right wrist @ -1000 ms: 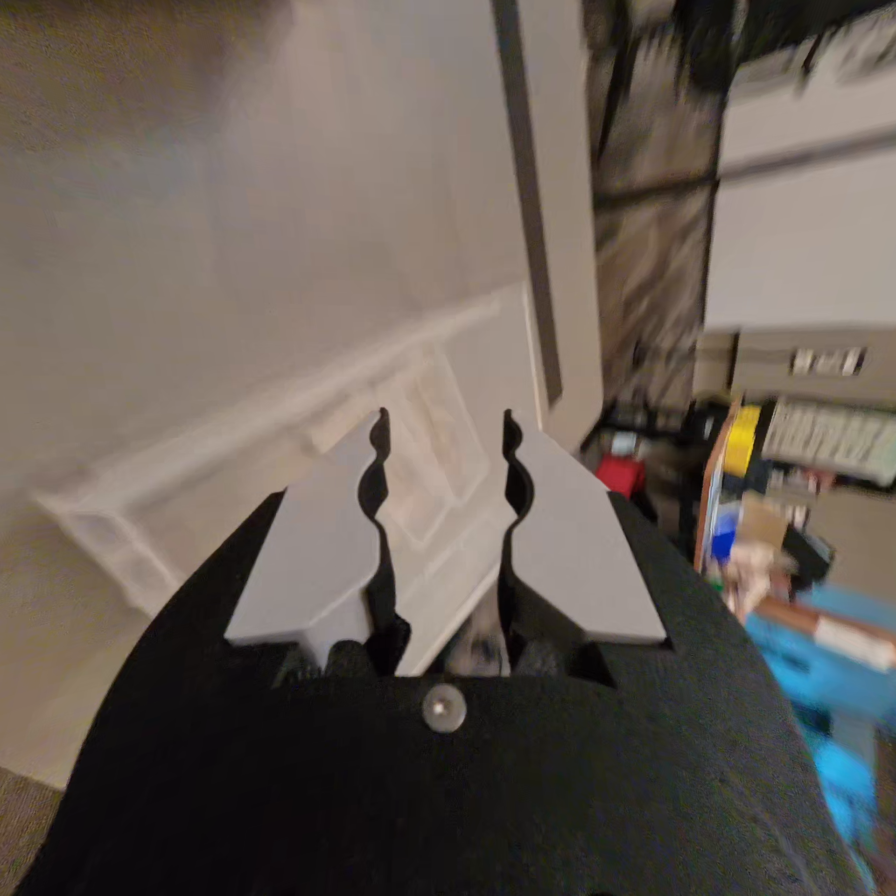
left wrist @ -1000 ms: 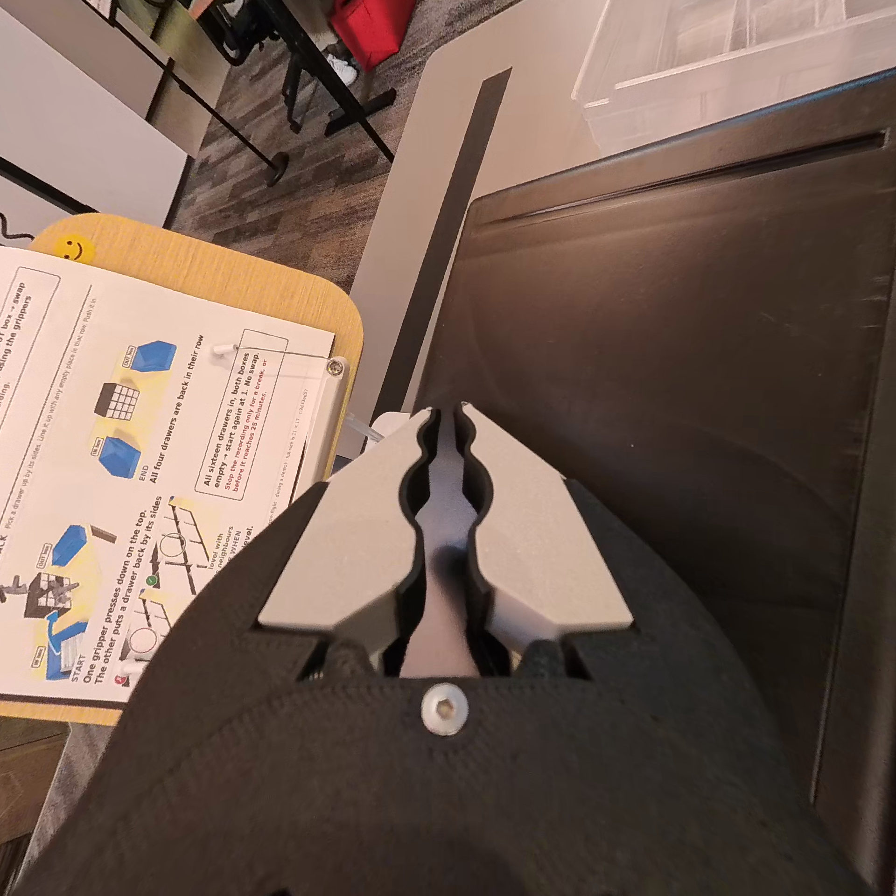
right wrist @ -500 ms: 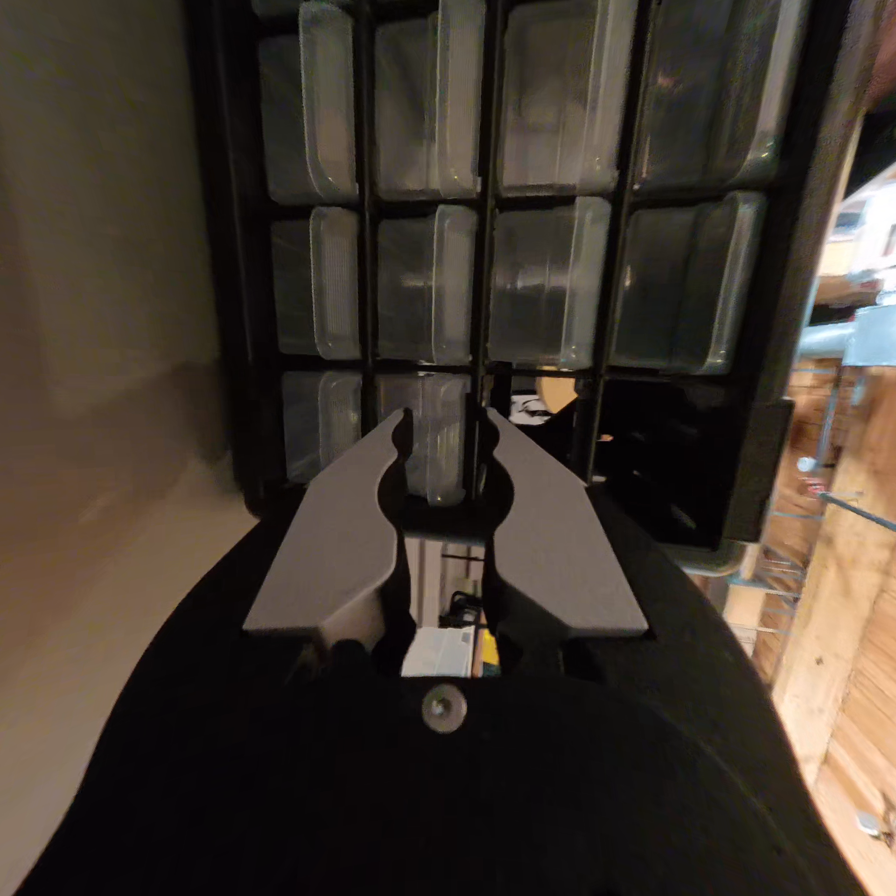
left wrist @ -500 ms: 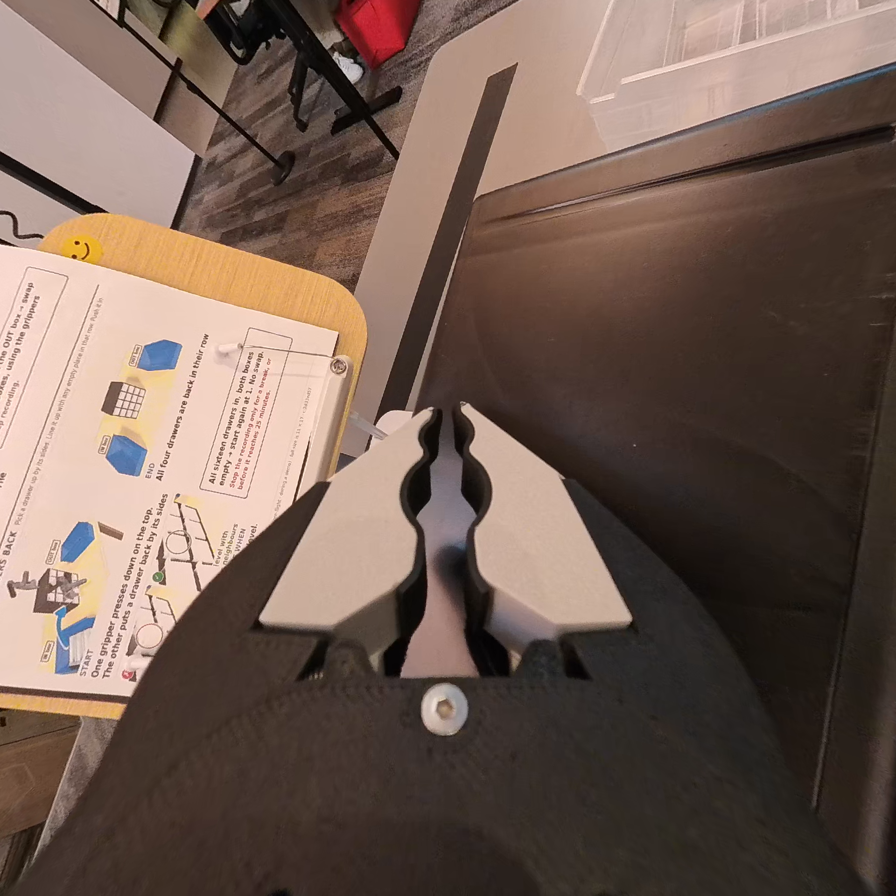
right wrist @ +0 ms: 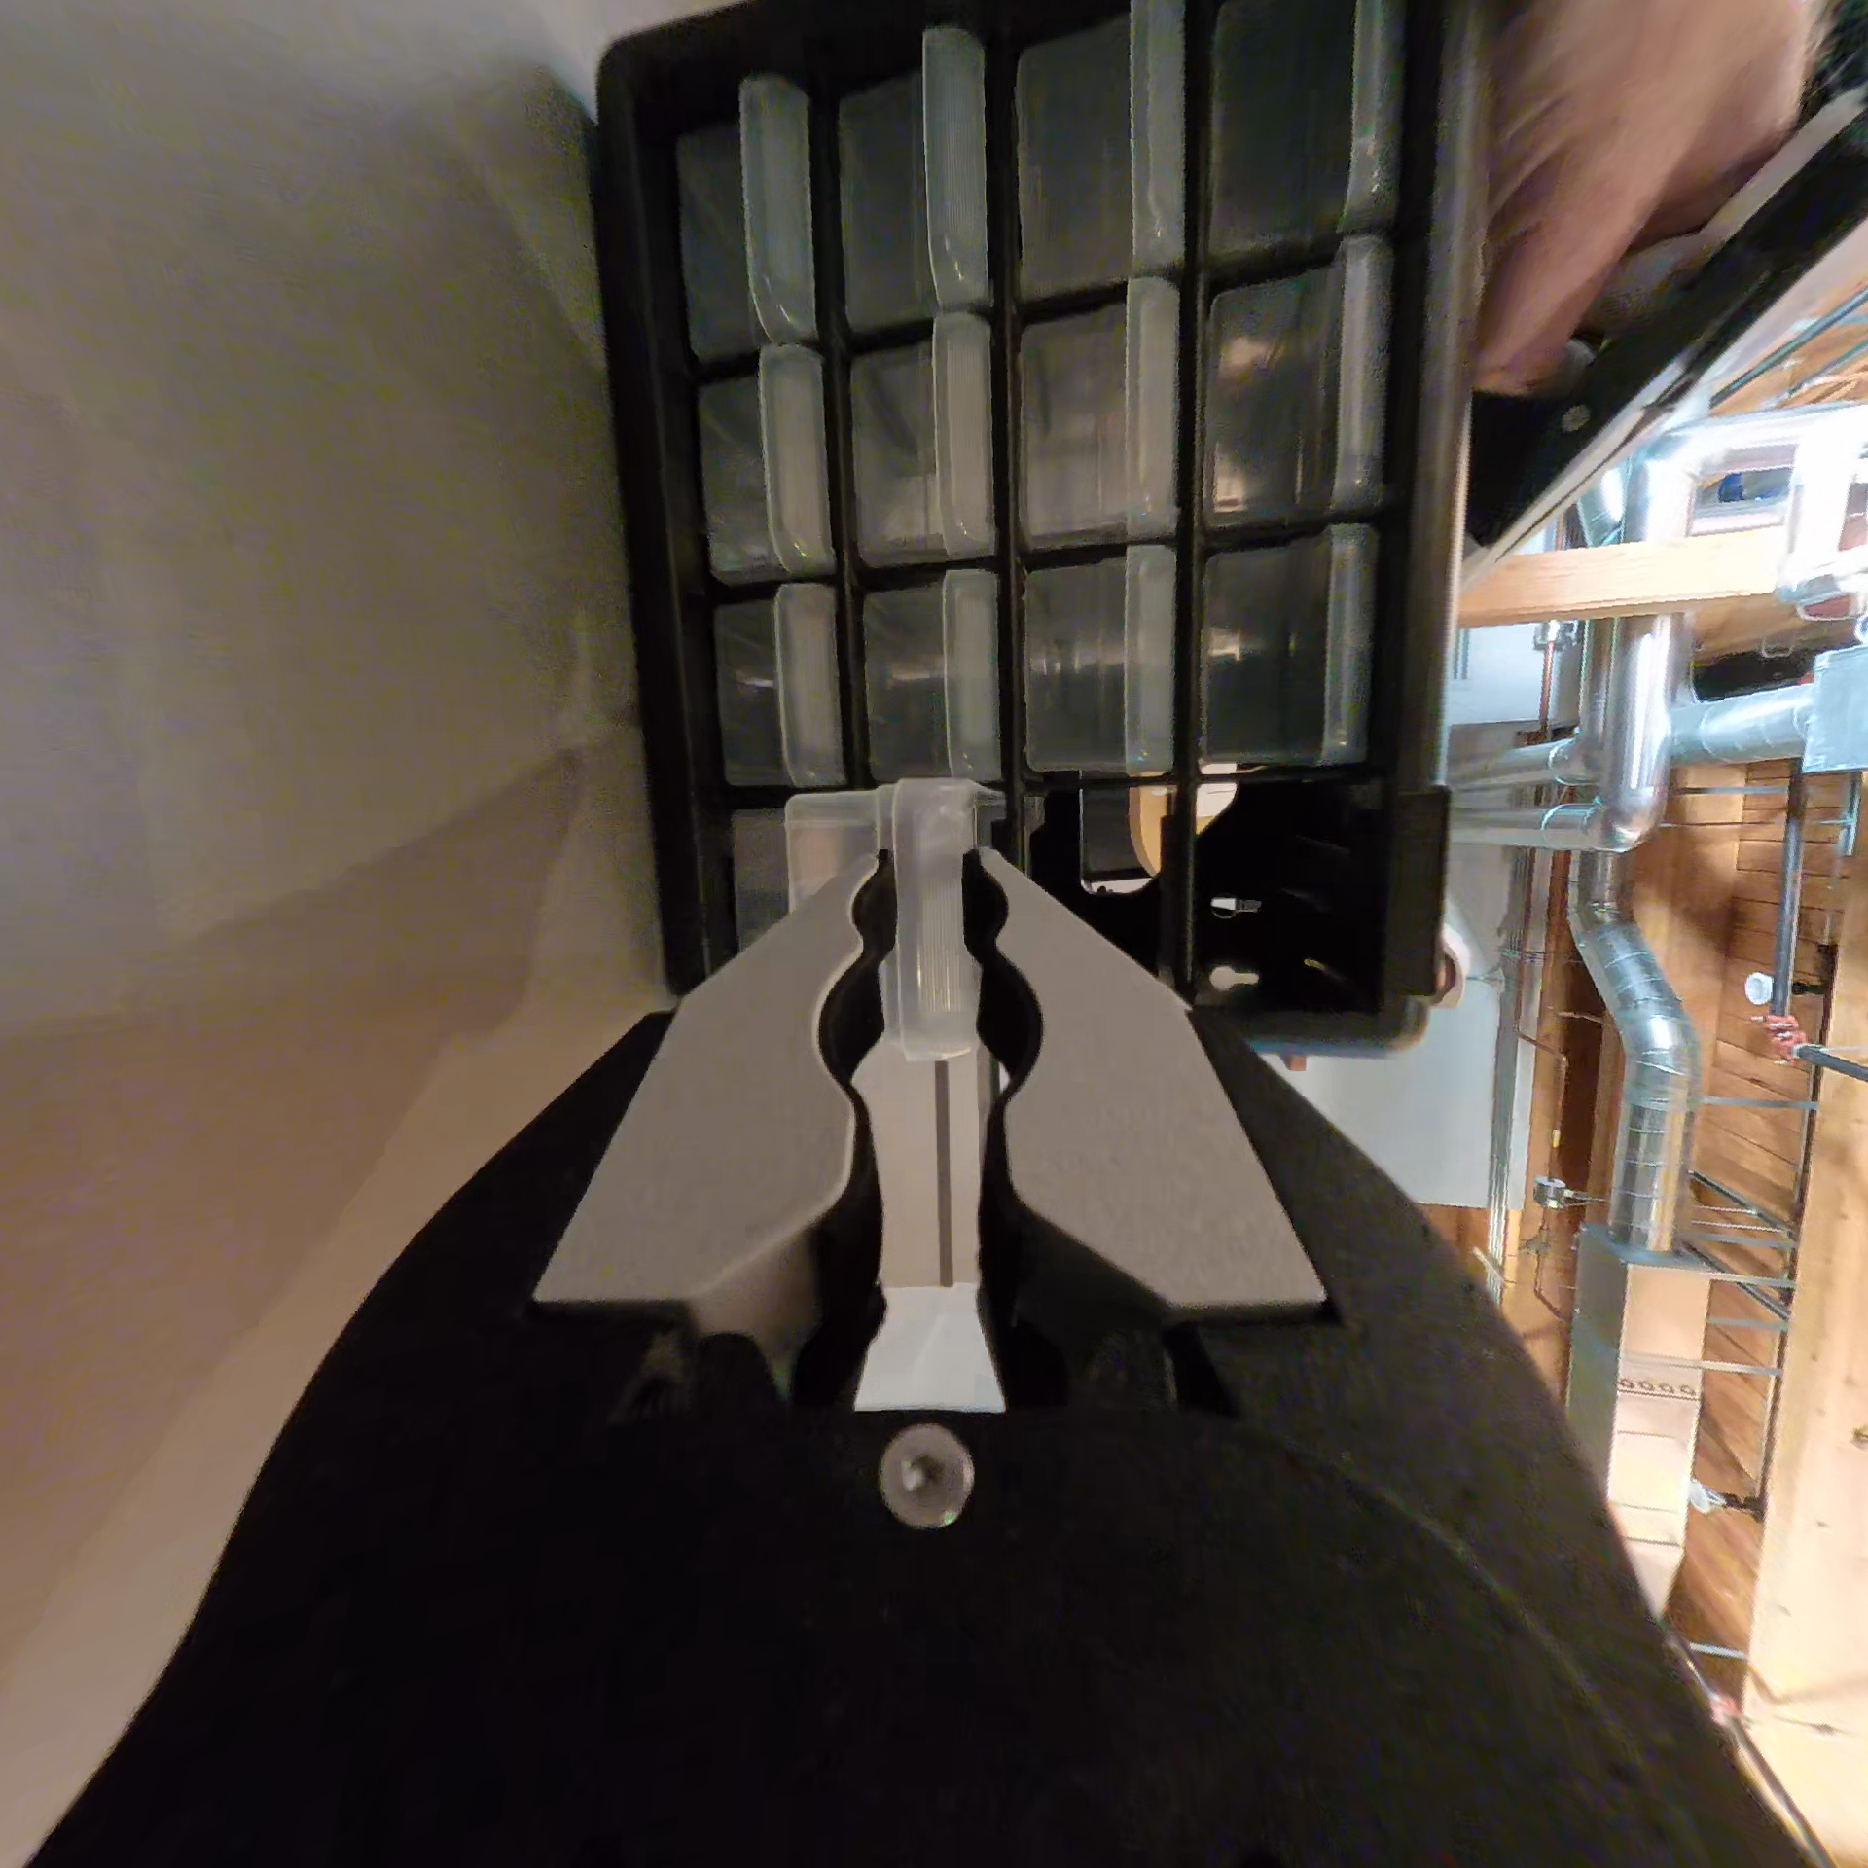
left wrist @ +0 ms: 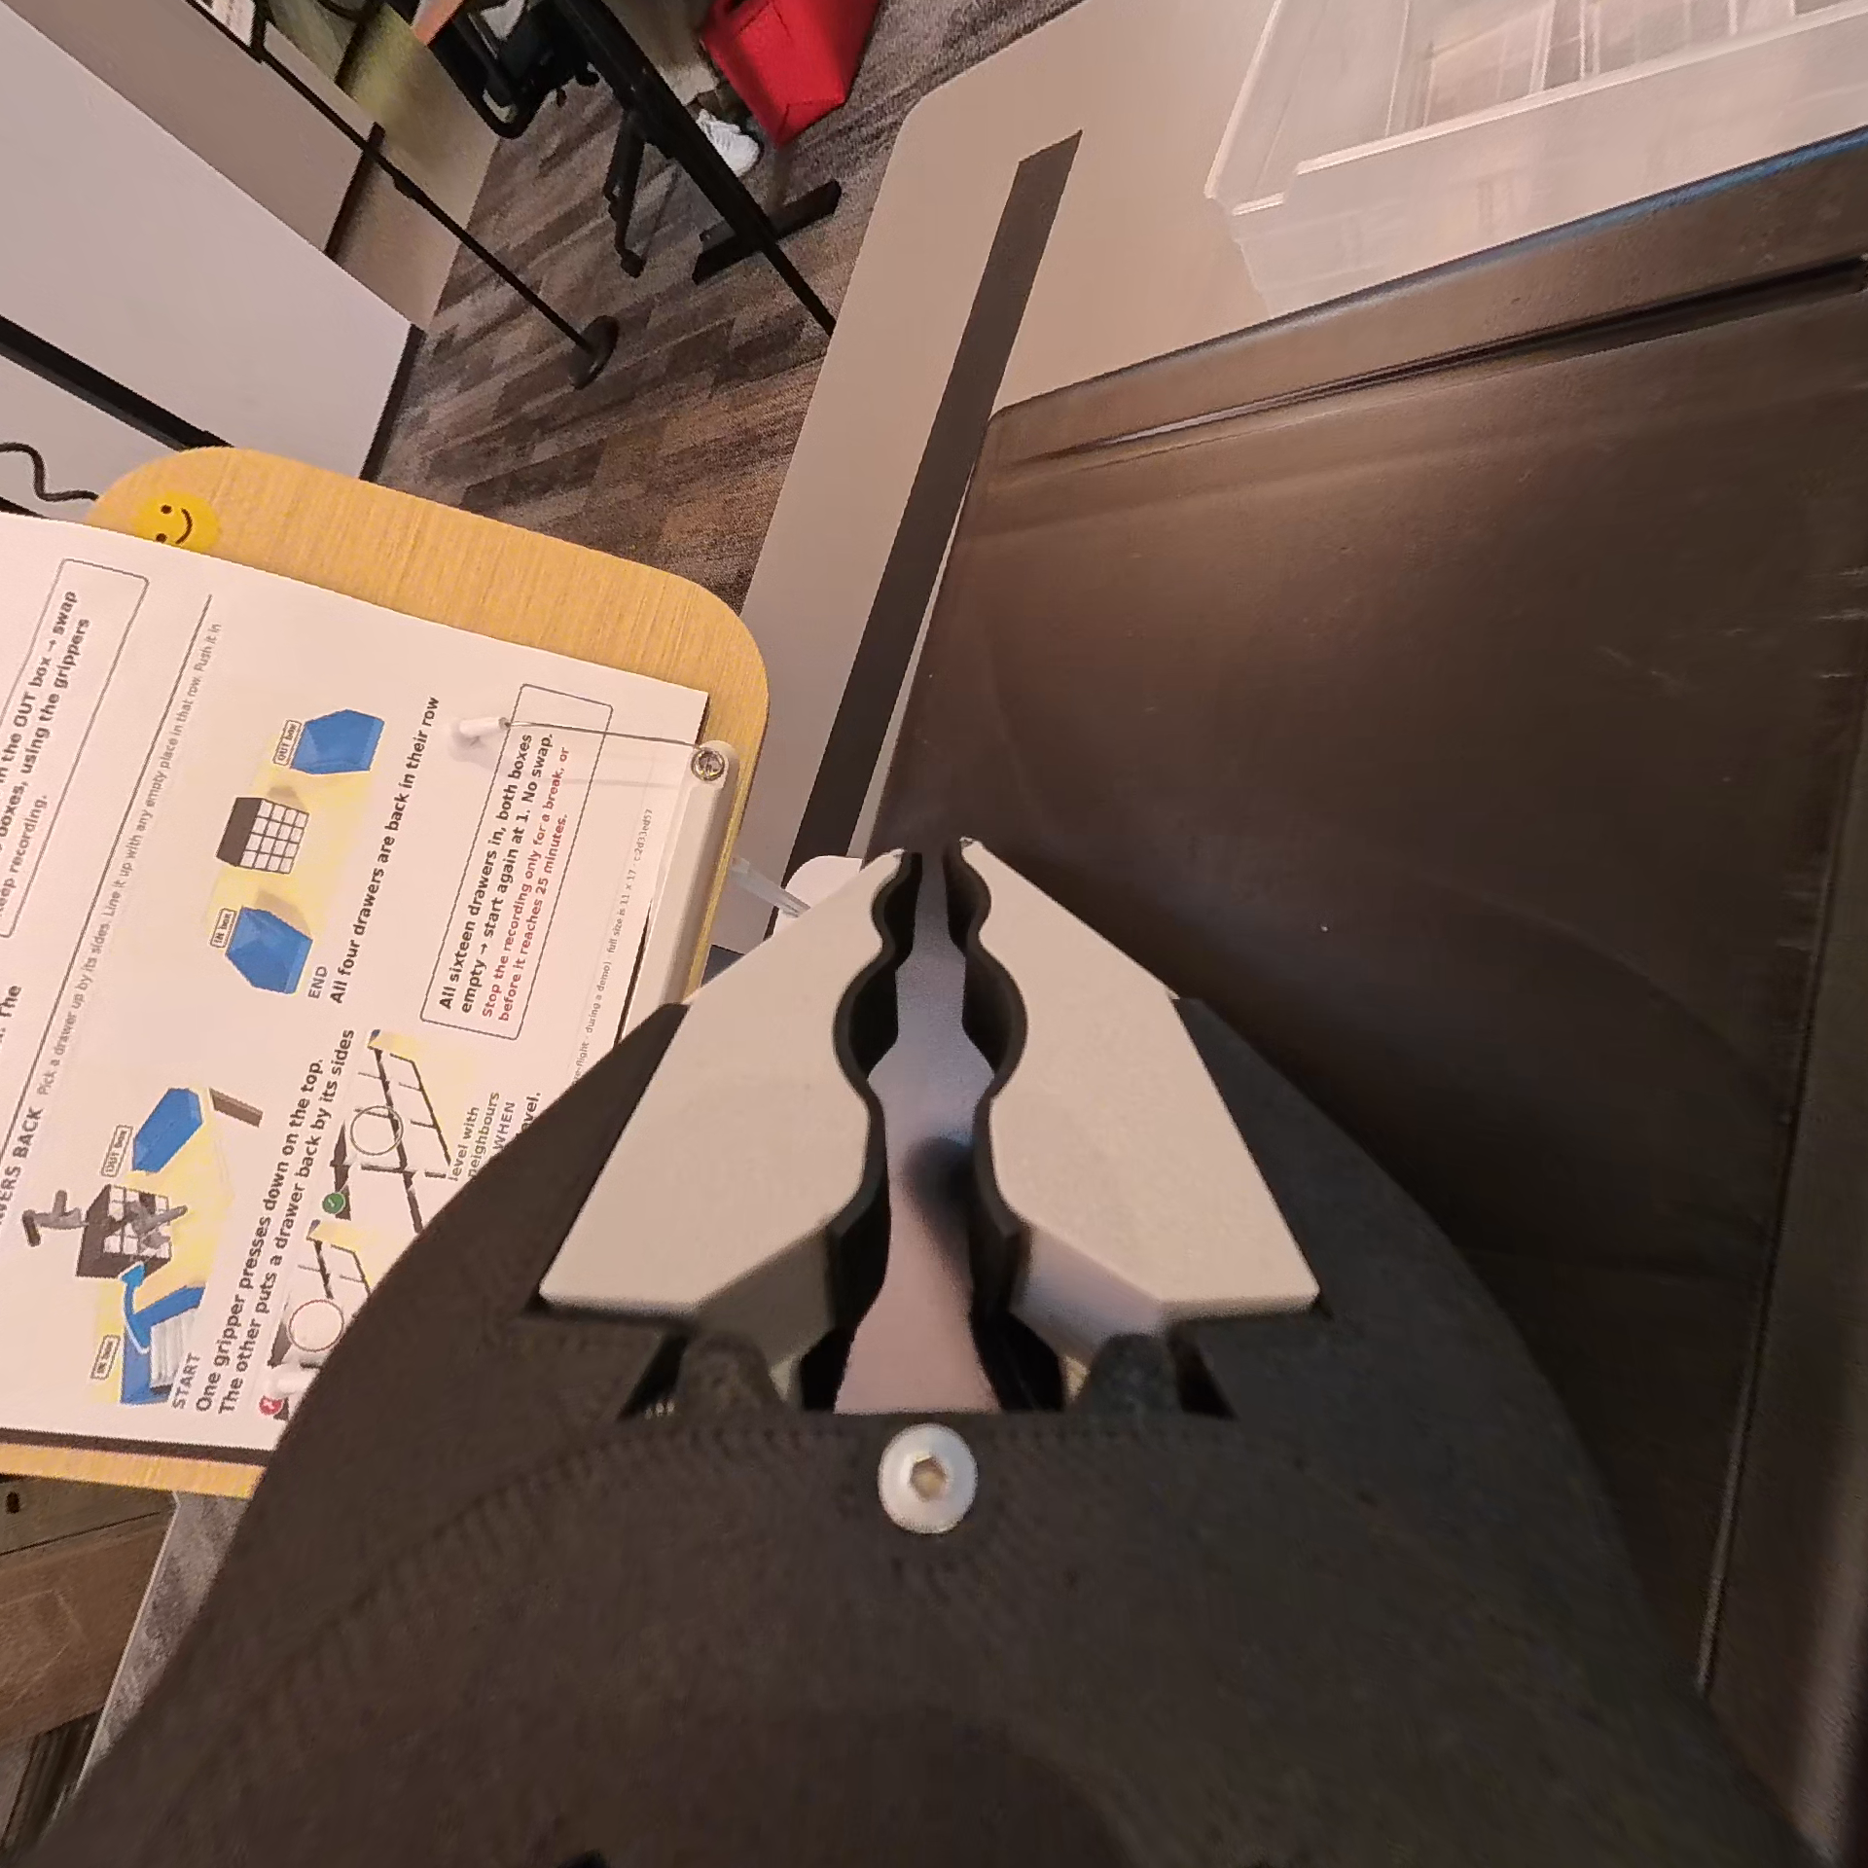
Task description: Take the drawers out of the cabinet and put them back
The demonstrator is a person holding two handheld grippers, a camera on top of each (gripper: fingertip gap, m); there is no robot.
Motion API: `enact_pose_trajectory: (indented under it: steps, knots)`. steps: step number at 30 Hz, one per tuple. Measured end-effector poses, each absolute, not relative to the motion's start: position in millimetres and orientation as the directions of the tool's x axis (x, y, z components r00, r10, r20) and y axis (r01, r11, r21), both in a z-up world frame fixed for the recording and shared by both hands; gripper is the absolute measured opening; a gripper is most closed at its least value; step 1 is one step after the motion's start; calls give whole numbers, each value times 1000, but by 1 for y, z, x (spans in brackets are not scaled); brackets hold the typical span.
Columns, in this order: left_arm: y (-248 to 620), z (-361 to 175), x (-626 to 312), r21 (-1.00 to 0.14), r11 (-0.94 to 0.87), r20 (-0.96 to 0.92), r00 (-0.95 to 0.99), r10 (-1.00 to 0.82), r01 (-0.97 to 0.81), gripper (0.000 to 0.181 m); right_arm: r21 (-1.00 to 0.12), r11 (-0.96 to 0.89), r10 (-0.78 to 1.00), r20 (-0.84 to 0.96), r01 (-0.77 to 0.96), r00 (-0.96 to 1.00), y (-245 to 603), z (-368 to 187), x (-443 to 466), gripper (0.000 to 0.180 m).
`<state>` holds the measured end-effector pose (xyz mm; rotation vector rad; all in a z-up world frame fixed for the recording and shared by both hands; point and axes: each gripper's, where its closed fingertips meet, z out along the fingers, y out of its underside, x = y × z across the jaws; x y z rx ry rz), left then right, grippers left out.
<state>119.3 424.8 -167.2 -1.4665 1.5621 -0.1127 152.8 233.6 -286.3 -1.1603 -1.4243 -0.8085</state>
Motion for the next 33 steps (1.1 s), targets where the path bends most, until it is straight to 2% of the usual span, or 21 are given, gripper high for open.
enact_pose_trajectory:
  steps: [7, 9, 14, 18, 21, 22, 27, 31, 33]
  knots:
    - [426, -167, 119, -630, 276, -565, 184, -805, -726, 4, -162, 328, 217, 972, 931, 93, 179, -267, 148, 8]
    - [426, -167, 119, -630, 276, -564, 185, -805, -726, 5, -168, 331, 201, 974, 929, 105, 170, -254, 148, 1]
    - [426, -167, 119, -628, 273, -567, 188, -802, -729, 4, -197, 335, 203, 970, 921, 133, 163, -246, 153, 0]
    - [427, -167, 118, -626, 275, -571, 189, -799, -730, 4, -216, 314, 280, 952, 924, 127, 158, -261, 165, 2]
    - [426, -167, 119, -626, 275, -570, 188, -800, -730, 4, -246, 279, 445, 890, 928, 102, 147, -288, 176, 7]
    - [426, -167, 119, -625, 276, -572, 187, -799, -730, 4, -255, 243, 501, 859, 936, 104, 144, -297, 182, 8]
    - [426, -167, 119, -623, 278, -574, 186, -798, -731, 3, -299, -32, 786, 582, 954, 209, 120, -338, 219, 43]
    - [426, -167, 119, -624, 278, -573, 186, -798, -730, 3, -529, -343, 735, 363, 776, 573, 140, -318, 214, 65]
    - [426, -167, 119, -623, 279, -574, 186, -798, -731, 3, -569, -474, 692, 230, 671, 684, 153, -320, 206, 74]
